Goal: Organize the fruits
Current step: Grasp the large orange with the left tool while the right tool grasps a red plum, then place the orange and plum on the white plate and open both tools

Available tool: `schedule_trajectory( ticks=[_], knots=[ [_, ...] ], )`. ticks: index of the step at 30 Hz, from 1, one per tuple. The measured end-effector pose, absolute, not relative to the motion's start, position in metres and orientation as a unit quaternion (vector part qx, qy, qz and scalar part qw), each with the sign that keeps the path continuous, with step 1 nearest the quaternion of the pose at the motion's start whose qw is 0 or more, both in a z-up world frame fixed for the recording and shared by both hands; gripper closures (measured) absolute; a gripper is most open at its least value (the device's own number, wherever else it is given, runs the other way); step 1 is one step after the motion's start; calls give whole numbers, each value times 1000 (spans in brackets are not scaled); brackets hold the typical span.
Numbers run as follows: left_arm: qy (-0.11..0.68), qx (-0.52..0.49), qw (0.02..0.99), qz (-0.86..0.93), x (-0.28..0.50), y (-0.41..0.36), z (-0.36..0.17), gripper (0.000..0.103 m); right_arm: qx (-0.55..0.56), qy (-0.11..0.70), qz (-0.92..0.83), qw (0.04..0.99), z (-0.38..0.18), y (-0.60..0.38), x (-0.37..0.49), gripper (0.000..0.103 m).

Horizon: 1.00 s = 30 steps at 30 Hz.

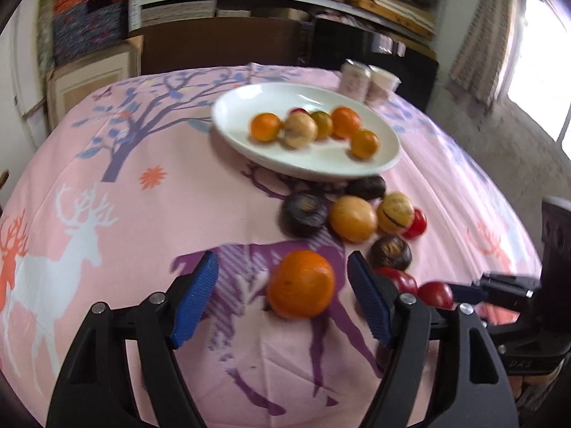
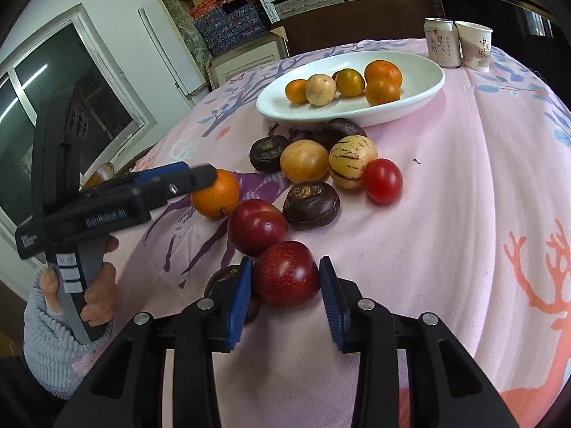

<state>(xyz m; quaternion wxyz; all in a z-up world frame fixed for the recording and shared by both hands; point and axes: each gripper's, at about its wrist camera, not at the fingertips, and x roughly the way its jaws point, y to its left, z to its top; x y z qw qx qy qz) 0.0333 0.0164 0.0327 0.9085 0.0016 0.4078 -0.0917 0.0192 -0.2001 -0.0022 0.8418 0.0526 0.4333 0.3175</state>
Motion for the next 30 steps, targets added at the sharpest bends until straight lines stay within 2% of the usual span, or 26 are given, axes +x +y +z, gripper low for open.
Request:
schedule_trajectory(
  ticks=[5,8,9,14,18,23,28,29,30],
  knots=[
    [456,54,885,-78,42,-3,3,31,61,434,318,841,-3,-203,20,64],
    [450,26,888,-92,43,4,8,58,73,435,312,842,-3,-207,22,64],
    [446,17,890,-95,44,6,10,62,76,435,310,842,-3,-209,23,64],
    [430,31,899,-78,43,5,15,63,76,429,305,847,-1,-211,22,64],
    [403,6,912,-73,47,13,41,62,87,406,282,865,17,-223,34,64],
    [382,-18,922,-65,91,13,72,62,66,363,246,897,67,-217,81,65],
    [400,-47,913,-67,138,7,63,62,78,367,233,897,62,-194,131,65],
    [399,-51,913,-66,142,8,60,58,87,368,239,894,58,-191,138,64],
    [396,-52,915,-62,146,9,58,44,101,365,244,893,54,-189,145,63]
  ],
)
